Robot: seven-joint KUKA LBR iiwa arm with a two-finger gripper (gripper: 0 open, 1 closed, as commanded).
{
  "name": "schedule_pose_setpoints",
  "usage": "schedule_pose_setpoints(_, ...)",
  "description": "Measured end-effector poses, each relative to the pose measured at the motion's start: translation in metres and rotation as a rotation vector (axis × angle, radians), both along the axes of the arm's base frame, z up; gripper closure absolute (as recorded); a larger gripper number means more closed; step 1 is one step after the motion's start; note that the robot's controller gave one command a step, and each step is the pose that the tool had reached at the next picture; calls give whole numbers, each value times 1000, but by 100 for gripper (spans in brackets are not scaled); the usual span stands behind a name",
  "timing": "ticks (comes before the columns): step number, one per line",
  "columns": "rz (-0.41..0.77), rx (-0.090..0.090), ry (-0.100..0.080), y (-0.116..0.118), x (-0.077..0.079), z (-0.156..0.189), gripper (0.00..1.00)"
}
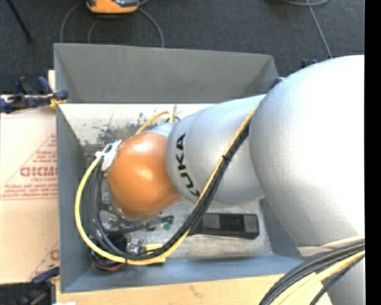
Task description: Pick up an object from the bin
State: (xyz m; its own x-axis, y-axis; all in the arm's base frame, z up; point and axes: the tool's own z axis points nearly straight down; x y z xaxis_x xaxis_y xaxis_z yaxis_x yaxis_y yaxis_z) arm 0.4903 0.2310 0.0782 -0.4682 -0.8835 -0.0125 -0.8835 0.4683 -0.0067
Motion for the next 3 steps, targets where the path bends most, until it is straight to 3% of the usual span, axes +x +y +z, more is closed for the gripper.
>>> schedule_pose_setpoints(1, -1, -6, 9, -1, -1, 20, 100)
schedule_pose_setpoints(3, -1, -5, 8, -1, 0, 45, 100)
